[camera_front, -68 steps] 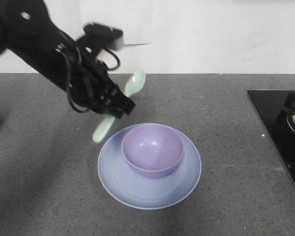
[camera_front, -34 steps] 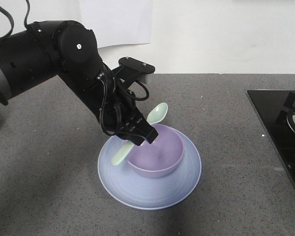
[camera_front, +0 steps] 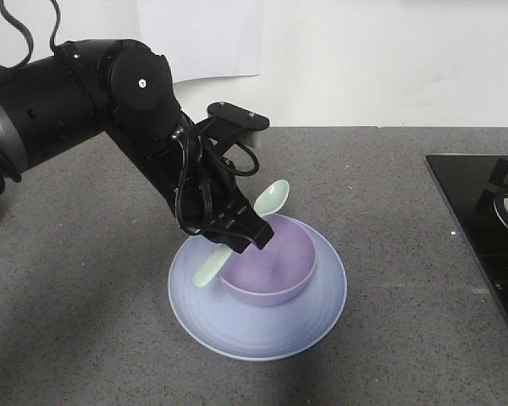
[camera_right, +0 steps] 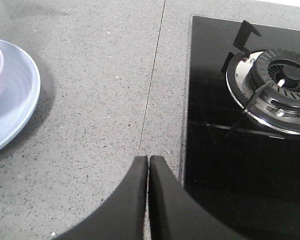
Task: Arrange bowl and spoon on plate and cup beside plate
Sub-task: 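Lay the spoon into the bowl and open the left gripper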
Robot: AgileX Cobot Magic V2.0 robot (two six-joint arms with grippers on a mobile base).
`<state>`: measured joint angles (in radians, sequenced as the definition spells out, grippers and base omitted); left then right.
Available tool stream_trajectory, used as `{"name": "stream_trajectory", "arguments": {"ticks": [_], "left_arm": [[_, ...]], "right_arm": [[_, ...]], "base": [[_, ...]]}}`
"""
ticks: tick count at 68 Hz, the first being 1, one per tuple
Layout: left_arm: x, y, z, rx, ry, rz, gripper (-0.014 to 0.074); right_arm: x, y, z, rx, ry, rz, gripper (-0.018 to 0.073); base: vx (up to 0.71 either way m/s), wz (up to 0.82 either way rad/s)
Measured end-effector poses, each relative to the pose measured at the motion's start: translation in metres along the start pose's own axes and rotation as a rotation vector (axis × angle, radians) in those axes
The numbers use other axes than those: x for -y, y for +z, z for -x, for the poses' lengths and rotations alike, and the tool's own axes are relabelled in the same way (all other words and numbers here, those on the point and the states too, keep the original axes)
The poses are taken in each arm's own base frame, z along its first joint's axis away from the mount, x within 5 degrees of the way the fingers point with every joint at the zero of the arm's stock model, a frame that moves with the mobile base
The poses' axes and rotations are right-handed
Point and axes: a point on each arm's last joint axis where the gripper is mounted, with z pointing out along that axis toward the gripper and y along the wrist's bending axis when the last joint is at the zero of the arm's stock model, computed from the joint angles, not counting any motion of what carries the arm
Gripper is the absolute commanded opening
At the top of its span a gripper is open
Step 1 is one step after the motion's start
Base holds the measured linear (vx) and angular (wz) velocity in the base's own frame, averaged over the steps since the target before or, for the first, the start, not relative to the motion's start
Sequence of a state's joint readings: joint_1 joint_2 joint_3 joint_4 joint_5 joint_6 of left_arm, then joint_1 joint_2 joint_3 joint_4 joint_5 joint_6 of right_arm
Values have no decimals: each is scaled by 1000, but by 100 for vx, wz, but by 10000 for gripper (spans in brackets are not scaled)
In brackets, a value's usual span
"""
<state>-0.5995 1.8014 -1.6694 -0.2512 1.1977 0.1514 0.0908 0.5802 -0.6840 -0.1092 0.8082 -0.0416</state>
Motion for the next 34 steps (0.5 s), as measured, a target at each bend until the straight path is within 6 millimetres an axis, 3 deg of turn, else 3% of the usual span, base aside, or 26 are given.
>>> {"name": "stream_trajectory", "arguments": {"ticks": [16,34], "left_arm": [[0,0,0,-2,-3,0,382],[0,-1,-3,-29,-1,-1,399]], "right_arm": [[0,0,0,0,1,0,-5],[0,0,0,0,7,0,-5]], "base": [[0,0],[0,0]]}}
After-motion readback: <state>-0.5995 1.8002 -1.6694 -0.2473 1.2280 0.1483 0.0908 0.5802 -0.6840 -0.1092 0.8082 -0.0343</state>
